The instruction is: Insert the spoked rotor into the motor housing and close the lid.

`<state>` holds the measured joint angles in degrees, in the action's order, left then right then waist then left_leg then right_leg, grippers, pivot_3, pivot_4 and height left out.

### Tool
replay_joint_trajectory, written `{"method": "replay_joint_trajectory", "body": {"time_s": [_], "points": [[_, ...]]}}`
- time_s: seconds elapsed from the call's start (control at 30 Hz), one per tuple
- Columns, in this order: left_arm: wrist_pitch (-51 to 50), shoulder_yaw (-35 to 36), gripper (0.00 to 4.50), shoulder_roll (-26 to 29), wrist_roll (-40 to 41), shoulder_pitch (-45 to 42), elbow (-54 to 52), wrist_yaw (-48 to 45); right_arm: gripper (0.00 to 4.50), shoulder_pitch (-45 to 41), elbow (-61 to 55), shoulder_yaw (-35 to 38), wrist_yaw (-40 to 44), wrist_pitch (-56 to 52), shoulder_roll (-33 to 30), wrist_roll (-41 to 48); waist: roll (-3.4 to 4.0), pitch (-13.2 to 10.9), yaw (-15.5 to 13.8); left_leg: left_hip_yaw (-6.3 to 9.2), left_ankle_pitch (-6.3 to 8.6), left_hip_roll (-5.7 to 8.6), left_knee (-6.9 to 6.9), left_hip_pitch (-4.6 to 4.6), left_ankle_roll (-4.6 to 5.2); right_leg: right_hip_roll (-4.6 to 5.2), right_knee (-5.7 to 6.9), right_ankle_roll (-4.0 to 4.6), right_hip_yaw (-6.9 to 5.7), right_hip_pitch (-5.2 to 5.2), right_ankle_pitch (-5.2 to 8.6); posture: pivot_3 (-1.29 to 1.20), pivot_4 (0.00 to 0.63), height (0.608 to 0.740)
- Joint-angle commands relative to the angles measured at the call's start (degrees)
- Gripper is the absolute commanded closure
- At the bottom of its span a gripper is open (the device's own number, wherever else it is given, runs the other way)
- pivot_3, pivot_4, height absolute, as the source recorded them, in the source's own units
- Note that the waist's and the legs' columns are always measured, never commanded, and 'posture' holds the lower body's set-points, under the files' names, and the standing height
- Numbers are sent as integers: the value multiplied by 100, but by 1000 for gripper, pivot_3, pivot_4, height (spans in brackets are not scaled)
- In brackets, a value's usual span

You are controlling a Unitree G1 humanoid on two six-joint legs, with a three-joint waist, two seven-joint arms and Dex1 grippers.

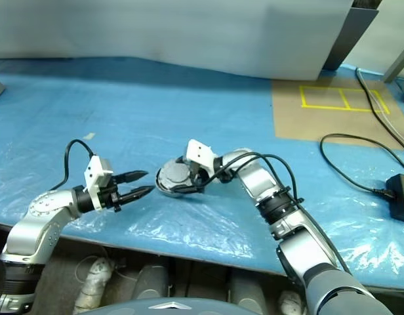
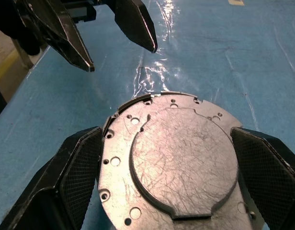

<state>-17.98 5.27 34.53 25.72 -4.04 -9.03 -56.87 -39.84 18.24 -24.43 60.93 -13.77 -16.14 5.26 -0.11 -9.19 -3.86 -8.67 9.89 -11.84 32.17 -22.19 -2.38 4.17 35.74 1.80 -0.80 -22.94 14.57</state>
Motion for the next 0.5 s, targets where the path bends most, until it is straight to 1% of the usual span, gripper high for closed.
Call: {"method": "replay_joint_trajectory", "body": {"time_s": [0.03,0.1,0.13,0.23,0.27,0.3,0.43,0.5], "points": [[118,93,1804,55,7,-121,-11,25,21,0,4,77,-31,85,31,-59,0,0,1,0,0,0,0,0,0,0,0,0,0,0,0,0,150,740],[121,74,1804,43,1,-149,5,34,21,34,-23,67,-19,113,13,-97,0,0,2,0,0,1,1,0,0,0,1,0,1,0,0,0,150,740],[118,61,1804,34,-1,-159,7,37,194,47,-13,59,-31,135,0,-134,0,0,2,0,0,0,1,0,0,-1,1,0,1,0,0,0,150,740],[112,34,1804,20,-2,-185,18,29,834,70,58,50,-35,246,1,-204,0,0,2,0,0,0,1,1,0,-1,1,0,1,0,0,0,150,740],[101,37,1804,13,8,-193,20,35,1239,77,50,59,-27,251,16,-198,0,0,2,0,0,0,1,1,0,-1,1,0,1,0,0,0,150,740],[99,42,1804,14,11,-195,25,36,1527,79,42,69,-39,249,39,-196,-1,0,3,0,0,0,1,1,0,-1,1,0,1,0,0,0,150,740],[99,63,1804,53,18,-154,12,6,1538,59,65,57,-101,239,116,-240,-1,0,2,0,0,0,1,1,0,-1,1,0,1,0,0,0,150,740],[227,44,1804,130,-105,-48,76,-53,1538,10,69,92,-126,121,207,-196,-1,0,14,0,0,0,1,1,0,-1,2,0,1,0,0,0,150,740]]}}
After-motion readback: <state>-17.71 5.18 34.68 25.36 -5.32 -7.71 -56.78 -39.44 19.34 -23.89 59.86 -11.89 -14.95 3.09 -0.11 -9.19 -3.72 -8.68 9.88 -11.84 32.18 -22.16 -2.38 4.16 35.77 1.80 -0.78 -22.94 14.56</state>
